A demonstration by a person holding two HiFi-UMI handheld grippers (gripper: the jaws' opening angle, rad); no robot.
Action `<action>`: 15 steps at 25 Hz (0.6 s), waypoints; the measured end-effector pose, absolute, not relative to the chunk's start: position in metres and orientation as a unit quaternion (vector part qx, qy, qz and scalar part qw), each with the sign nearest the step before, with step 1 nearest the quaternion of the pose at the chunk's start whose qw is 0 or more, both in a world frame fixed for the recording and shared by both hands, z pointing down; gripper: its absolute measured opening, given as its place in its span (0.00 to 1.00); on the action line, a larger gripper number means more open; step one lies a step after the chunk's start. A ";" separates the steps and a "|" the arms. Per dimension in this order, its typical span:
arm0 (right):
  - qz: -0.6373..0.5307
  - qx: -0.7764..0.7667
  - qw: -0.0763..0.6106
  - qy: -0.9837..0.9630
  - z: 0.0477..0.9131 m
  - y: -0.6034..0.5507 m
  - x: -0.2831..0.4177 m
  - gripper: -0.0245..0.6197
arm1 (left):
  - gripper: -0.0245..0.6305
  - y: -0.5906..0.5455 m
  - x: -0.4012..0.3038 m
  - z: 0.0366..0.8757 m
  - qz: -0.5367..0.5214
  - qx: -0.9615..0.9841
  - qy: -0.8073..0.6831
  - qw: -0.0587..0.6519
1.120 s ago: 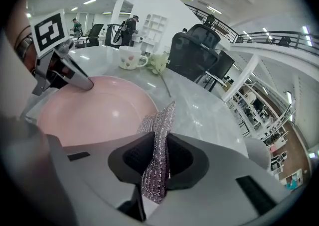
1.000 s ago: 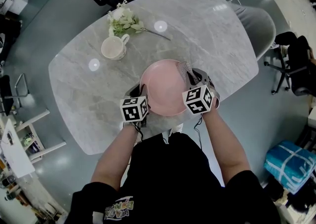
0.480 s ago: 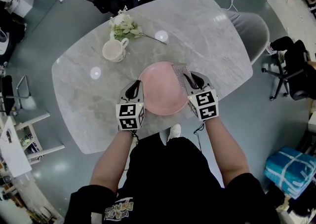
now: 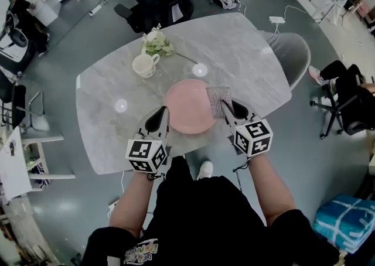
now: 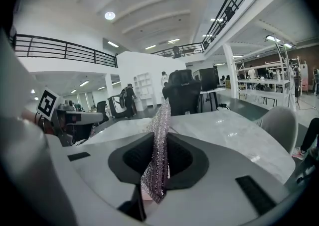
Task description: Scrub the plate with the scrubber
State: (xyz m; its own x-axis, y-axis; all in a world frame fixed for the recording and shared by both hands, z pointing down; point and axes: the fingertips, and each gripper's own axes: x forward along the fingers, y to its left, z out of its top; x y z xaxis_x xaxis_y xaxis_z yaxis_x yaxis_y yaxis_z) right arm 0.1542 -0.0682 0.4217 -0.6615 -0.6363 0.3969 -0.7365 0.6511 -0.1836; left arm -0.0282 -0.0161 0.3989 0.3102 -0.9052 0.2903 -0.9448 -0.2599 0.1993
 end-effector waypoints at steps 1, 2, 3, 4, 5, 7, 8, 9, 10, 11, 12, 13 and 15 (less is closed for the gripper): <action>0.162 0.380 0.148 -0.899 0.416 -0.059 0.156 0.15 | 0.07 -0.006 -0.024 0.393 0.051 0.794 -0.582 0.167; 0.158 0.376 0.146 -0.901 0.412 -0.050 0.157 0.15 | 0.07 0.005 -0.021 0.388 0.045 0.797 -0.579 0.167; 0.156 0.373 0.145 -0.903 0.410 -0.041 0.158 0.15 | 0.07 0.015 -0.017 0.386 0.040 0.800 -0.575 0.169; 0.155 0.370 0.144 -0.905 0.408 -0.032 0.159 0.15 | 0.07 0.025 -0.013 0.385 0.038 0.803 -0.570 0.171; 0.155 0.368 0.143 -0.906 0.406 -0.023 0.160 0.15 | 0.07 0.034 -0.009 0.384 0.039 0.805 -0.566 0.172; 0.156 0.365 0.140 -0.907 0.403 -0.007 0.162 0.15 | 0.07 0.050 -0.002 0.382 0.040 0.810 -0.559 0.173; 0.157 0.364 0.139 -0.908 0.401 0.000 0.162 0.15 | 0.07 0.057 0.002 0.381 0.040 0.812 -0.556 0.175; 0.157 0.364 0.137 -0.908 0.399 0.007 0.161 0.15 | 0.07 0.064 0.004 0.380 0.038 0.814 -0.552 0.178; 0.159 0.364 0.135 -0.908 0.397 0.015 0.161 0.15 | 0.07 0.070 0.007 0.379 0.036 0.816 -0.548 0.182; 0.161 0.365 0.133 -0.907 0.396 0.022 0.159 0.15 | 0.07 0.076 0.009 0.378 0.034 0.819 -0.543 0.184; 0.163 0.366 0.131 -0.907 0.395 0.030 0.157 0.15 | 0.07 0.081 0.010 0.377 0.034 0.822 -0.537 0.185; 0.164 0.367 0.129 -0.907 0.394 0.036 0.155 0.15 | 0.07 0.086 0.011 0.376 0.034 0.826 -0.531 0.185; 0.166 0.372 0.126 -0.905 0.394 0.048 0.148 0.15 | 0.07 0.093 0.011 0.375 0.037 0.836 -0.516 0.183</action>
